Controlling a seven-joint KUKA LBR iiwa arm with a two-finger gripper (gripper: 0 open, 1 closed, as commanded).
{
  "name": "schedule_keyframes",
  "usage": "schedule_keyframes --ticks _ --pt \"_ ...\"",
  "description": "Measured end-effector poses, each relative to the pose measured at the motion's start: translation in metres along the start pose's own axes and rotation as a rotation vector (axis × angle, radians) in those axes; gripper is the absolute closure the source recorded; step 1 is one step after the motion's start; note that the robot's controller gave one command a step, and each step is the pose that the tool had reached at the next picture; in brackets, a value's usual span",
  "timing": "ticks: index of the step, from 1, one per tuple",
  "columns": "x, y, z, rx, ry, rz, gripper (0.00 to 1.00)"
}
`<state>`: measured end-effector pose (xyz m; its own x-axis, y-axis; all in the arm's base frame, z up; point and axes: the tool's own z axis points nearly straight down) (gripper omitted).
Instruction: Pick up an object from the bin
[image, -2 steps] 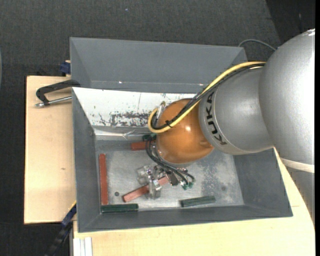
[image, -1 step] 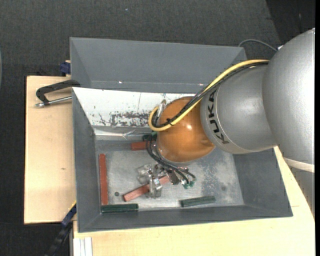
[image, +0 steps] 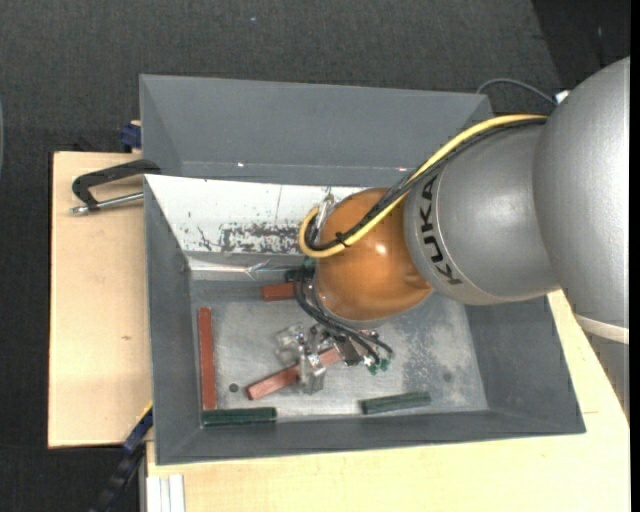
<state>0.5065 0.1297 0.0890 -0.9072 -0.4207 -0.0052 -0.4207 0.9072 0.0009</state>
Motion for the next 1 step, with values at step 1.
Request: schedule_keyframes --ticks 1 --pt "0.0005 0.0004 -0.0098 0.0 0.003 0.0 1.0"
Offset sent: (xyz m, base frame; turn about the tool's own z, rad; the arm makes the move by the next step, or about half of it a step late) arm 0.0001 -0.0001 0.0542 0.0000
